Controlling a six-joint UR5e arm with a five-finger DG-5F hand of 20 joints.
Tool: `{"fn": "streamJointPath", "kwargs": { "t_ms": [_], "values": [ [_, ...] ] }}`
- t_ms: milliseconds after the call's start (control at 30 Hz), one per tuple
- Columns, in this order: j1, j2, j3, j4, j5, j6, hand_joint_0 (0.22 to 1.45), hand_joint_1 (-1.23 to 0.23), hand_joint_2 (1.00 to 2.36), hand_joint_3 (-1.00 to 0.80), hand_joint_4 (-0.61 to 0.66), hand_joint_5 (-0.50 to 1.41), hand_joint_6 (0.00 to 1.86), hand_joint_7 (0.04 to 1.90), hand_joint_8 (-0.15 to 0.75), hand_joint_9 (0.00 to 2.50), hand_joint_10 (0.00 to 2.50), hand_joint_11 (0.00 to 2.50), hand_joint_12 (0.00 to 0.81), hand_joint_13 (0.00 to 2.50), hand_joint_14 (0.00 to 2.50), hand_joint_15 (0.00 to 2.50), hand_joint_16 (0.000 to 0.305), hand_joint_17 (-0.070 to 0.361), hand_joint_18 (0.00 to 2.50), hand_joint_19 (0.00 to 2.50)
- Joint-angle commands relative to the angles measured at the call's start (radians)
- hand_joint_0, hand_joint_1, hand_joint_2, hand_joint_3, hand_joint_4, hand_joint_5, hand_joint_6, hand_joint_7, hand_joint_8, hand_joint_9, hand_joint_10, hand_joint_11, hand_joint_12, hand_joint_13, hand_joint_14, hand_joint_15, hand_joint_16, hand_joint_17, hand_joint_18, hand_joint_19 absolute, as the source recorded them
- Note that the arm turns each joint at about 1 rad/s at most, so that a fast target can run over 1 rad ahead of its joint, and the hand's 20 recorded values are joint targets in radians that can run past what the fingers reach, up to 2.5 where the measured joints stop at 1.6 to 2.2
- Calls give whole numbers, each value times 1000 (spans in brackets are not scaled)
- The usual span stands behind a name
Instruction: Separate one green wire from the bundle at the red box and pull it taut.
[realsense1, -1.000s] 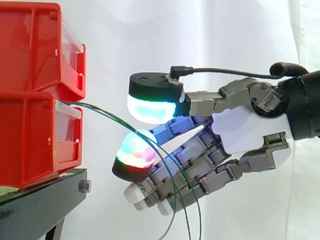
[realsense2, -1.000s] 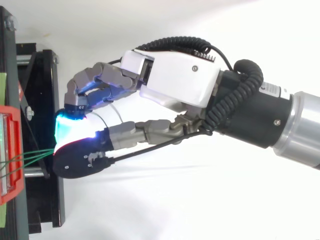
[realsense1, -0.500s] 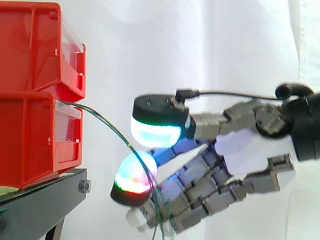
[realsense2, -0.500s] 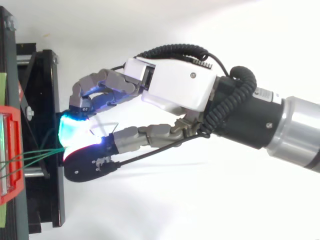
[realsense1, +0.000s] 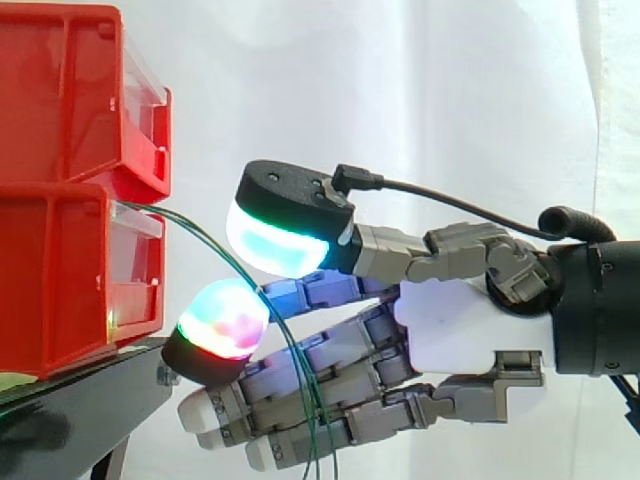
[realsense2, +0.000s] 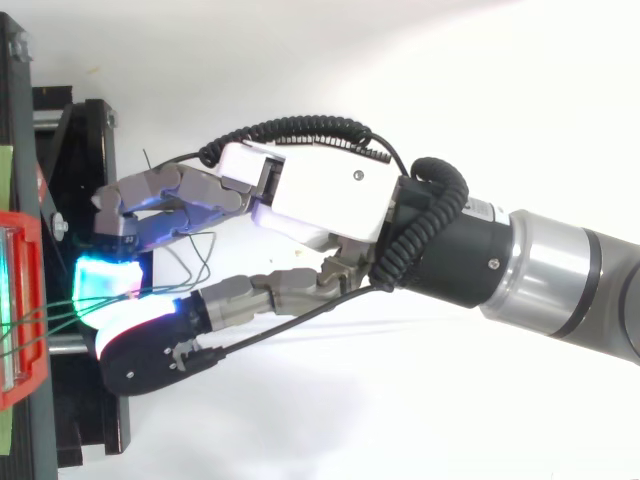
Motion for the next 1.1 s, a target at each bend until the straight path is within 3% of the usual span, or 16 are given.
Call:
{"fn": "streamJointPath", "kwargs": {
  "t_ms": [0,333,500,767,1067],
  "values": [
    [1,-2,7,15,-2,-4,500,-618,1000,-500,208,-93,589,1151,272,745,4,126,335,324,0,27,53,119,237,181],
    [3,-2,16,13,1,-23,564,-687,1009,-374,179,-124,750,973,261,752,5,137,318,324,0,27,49,111,232,189],
    [-2,0,16,-5,-2,-21,529,-655,1005,-441,196,-112,684,1028,267,753,7,131,327,326,0,21,51,114,239,186],
    [-11,0,16,-83,-3,28,521,-637,1003,-451,202,-104,645,1081,269,752,5,133,329,326,0,27,51,115,239,184],
    [-11,0,37,-92,-5,28,556,-656,1008,-396,179,-103,668,1079,263,756,5,136,320,328,0,21,49,111,241,183]
  ]
}}
